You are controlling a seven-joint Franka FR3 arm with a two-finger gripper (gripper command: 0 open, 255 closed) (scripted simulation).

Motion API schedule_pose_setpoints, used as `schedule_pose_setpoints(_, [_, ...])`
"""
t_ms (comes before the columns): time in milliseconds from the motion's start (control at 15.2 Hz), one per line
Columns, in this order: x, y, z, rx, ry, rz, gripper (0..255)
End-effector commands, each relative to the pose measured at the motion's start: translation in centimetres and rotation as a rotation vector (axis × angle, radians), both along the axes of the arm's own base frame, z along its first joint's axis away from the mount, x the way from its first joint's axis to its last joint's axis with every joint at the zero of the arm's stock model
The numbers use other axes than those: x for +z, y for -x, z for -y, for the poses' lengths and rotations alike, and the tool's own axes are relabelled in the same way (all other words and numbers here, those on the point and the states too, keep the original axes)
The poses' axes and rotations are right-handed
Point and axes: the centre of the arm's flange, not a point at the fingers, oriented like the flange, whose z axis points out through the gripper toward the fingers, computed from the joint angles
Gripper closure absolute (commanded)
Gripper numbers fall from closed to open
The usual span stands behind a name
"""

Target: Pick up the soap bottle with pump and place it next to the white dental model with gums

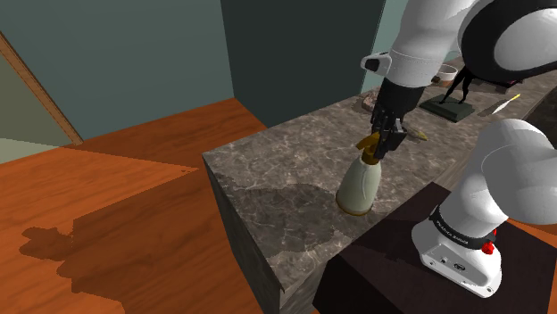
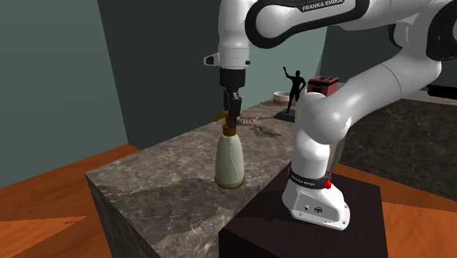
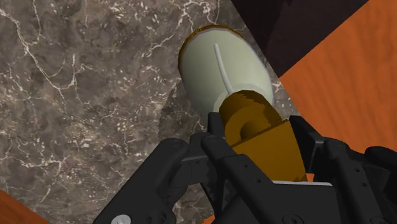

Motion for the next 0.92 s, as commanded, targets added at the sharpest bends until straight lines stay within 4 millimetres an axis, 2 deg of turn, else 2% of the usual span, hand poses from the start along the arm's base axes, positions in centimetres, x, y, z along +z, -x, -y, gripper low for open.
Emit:
schedule_pose_setpoints(0, [1.1,0.1,-0.1,0.000,0.000,0.000,255])
schedule_pose_setpoints(858, [8.0,0.1,-0.1,0.000,0.000,0.000,255])
